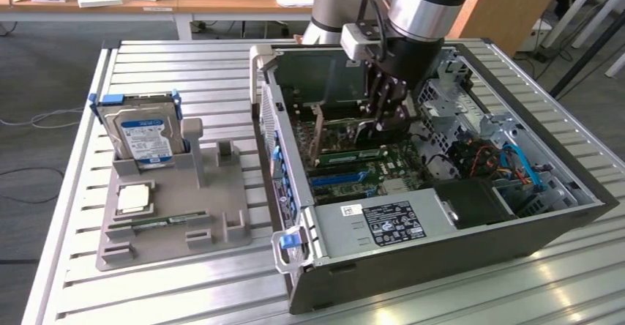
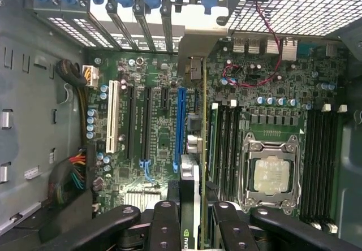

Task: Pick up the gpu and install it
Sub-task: 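Insert the gpu into the slot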

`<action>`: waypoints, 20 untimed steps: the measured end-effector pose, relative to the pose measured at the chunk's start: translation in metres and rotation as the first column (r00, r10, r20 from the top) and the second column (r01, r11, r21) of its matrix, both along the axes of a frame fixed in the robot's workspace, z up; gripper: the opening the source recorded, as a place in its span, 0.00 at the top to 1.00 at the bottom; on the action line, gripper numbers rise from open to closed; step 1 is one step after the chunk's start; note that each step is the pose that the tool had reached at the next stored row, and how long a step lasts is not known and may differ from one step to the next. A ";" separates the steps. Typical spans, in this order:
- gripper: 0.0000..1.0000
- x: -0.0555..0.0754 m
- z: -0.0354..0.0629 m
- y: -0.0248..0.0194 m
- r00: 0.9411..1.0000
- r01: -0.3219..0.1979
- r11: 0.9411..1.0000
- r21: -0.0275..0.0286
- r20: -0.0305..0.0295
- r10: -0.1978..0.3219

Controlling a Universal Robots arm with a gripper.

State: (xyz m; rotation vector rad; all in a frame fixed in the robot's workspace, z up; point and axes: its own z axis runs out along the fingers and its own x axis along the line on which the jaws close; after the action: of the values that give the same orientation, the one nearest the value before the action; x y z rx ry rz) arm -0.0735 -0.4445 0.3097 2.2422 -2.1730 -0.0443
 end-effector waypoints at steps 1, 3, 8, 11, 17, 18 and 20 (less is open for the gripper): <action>0.73 0.000 -0.0002 0.0000 1.000 0.003 1.000 0.000 0.000 -0.003; 0.73 0.000 -0.0006 0.0000 1.000 0.008 1.000 0.000 -0.001 -0.008; 0.73 0.000 -0.0012 -0.0003 1.000 0.011 1.000 0.000 -0.001 -0.011; 0.73 0.000 -0.0013 -0.0013 1.000 0.011 1.000 0.000 -0.001 -0.011; 0.73 0.000 -0.0026 -0.0029 1.000 0.011 1.000 0.000 -0.002 -0.011; 0.73 0.000 -0.0035 -0.0030 1.000 0.011 1.000 0.000 -0.002 -0.011; 0.73 0.000 -0.0054 -0.0030 1.000 0.011 1.000 0.000 -0.002 -0.011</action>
State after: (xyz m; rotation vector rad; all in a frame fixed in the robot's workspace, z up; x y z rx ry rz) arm -0.0734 -0.4476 0.3043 2.2299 -2.1841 -0.0465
